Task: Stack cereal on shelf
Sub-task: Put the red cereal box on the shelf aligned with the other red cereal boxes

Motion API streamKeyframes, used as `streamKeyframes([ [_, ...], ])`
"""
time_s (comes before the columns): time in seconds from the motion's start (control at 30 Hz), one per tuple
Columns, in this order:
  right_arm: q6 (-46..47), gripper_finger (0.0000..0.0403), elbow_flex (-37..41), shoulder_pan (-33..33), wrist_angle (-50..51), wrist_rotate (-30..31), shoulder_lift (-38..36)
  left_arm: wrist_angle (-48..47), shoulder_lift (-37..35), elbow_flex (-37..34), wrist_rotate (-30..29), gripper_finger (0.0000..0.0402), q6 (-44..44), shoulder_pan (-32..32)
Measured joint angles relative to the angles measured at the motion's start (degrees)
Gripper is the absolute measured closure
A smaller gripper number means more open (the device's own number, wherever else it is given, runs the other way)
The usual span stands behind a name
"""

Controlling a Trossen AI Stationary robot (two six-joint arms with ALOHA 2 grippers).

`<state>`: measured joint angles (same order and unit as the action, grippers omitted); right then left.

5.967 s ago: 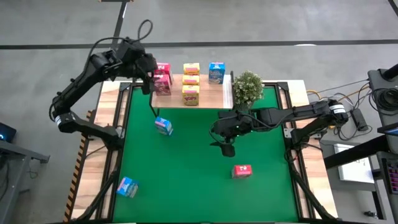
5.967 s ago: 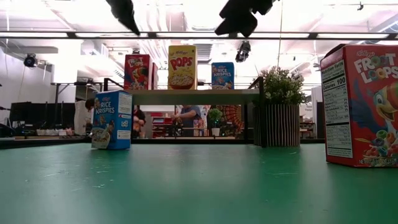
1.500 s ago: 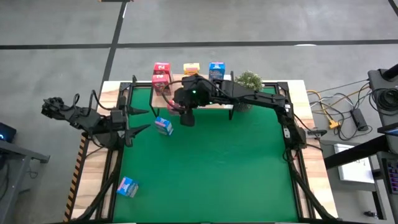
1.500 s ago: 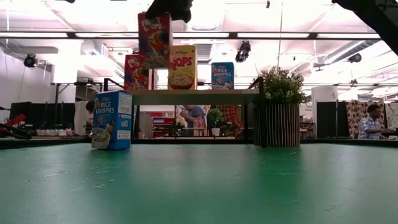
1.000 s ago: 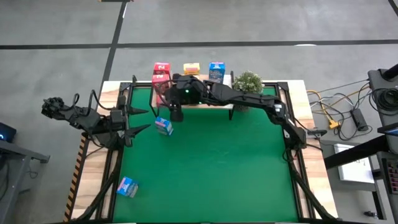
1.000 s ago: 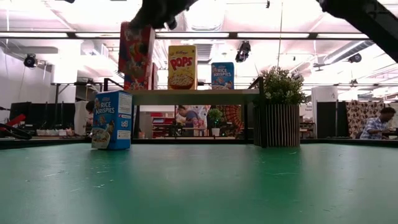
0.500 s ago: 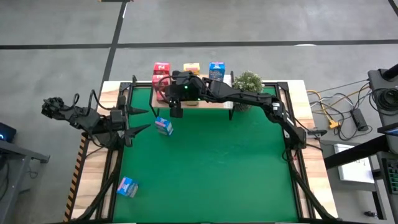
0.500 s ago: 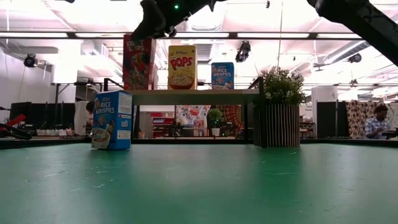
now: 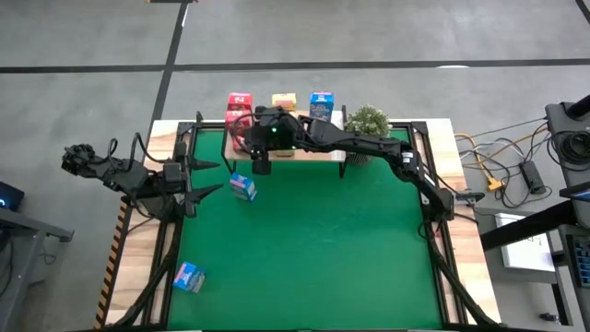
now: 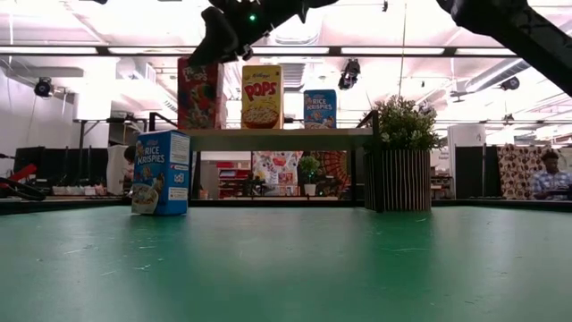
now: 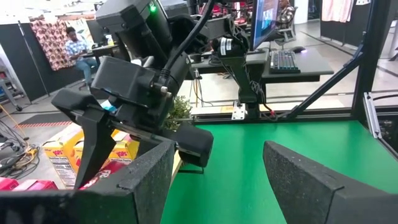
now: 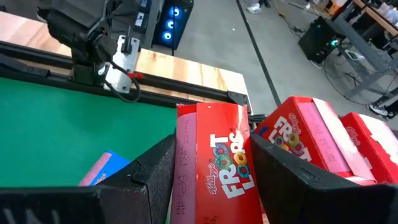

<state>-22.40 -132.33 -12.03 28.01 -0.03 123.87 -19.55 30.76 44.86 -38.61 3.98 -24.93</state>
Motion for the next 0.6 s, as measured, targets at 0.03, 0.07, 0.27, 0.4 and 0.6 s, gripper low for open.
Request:
streamKeyframes([
  [0.03, 0.08, 0.0221, 0.0, 0.0, 0.02, -0.02, 0.0, 0.0, 0.0, 0.0, 0.0, 0.017, 0.01, 0.01],
  [0.07, 0.27, 0.0222, 0.0, 0.0, 0.07, -0.02, 0.0, 0.02, 0.0, 0.0, 0.0, 0.017, 0.01, 0.02],
  [0.27, 1.39, 0.02, 0.29, -0.58, 0.16, 0.02, 0.0, 0.08, 0.0, 0.0, 0.0, 0.017, 0.01, 0.02],
  [0.4, 1.87, 0.0179, 0.42, -1.04, 0.27, 0.04, 0.0, 0.14, 0.0, 0.0, 0.0, 0.017, 0.01, 0.01],
  [0.6, 1.91, 0.017, 0.38, -1.14, 0.2, 0.07, 0.0, 0.41, 0.32, 0.0, 0.0, 0.017, -0.43, 0.02],
])
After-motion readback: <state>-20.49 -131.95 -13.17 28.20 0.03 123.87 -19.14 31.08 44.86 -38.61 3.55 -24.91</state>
